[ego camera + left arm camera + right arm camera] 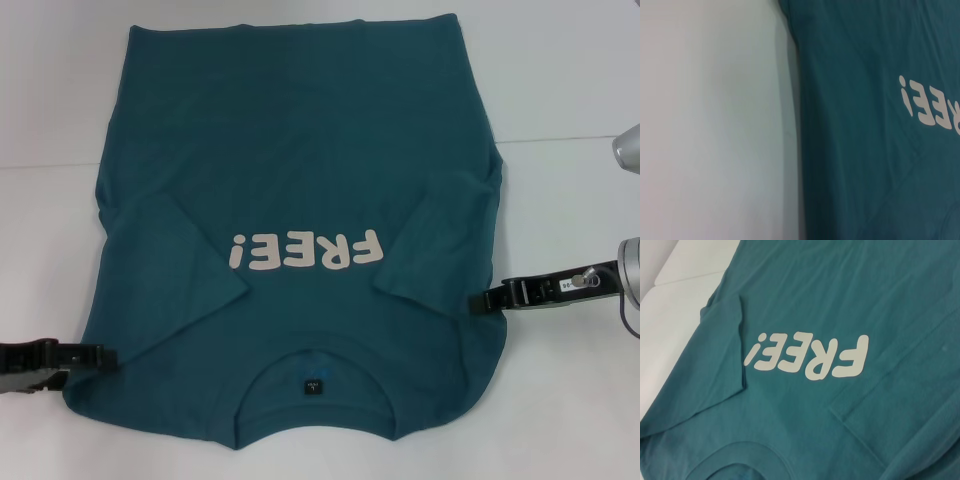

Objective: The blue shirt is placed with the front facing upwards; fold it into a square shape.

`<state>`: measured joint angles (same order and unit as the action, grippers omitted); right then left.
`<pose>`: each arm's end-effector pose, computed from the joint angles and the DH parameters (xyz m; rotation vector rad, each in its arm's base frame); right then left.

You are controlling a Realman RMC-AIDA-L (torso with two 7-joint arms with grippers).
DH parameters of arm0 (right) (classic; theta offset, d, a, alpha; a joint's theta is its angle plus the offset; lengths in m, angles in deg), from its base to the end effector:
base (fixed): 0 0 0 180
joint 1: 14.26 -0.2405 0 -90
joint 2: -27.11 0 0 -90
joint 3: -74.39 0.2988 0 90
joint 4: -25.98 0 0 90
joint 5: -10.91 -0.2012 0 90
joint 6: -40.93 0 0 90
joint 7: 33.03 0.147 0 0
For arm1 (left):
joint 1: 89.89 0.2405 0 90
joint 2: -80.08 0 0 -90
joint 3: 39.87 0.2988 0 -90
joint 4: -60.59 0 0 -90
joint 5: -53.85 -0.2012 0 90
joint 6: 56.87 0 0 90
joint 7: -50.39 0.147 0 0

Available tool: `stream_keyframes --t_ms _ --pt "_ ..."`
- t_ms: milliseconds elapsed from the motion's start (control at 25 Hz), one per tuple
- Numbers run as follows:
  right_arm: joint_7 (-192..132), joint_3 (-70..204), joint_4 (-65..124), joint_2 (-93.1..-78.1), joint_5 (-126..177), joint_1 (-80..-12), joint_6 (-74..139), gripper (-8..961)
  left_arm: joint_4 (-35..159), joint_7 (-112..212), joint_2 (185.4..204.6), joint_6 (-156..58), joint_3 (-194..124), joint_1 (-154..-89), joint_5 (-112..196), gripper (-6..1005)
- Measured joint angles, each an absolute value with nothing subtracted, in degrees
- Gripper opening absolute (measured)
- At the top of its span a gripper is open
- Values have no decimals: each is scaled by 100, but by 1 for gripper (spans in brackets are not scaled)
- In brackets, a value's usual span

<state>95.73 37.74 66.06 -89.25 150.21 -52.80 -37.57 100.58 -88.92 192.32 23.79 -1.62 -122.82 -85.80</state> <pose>0.3098 0.3926 -0.0053 -2.3427 1.5728 0.2417 -0.3575 0.3636 0.0250 -2.1126 -1.8526 -0.1846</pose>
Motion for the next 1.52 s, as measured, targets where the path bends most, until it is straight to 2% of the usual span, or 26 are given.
stream_keyframes --t_ms 400,640,1040,1520 --pt "9573 3774 6605 -8925 15021 -5257 -3785 36 10058 -8962 19232 2254 -101 -12296 -8609 920" --pt "9573 3774 6606 -8917 14949 -5233 -3792 37 10048 -8932 19232 2141 -95 -12294 -8822 860" --pt "9573 3774 6606 -8904 14933 -5247 -3791 37 10048 -8903 19251 2140 -93 -12335 -8851 404" --pt "9574 3774 6606 -8890 14932 -5242 -3790 36 10050 -8861 19273 2145 -18 -12378 -8850 78"
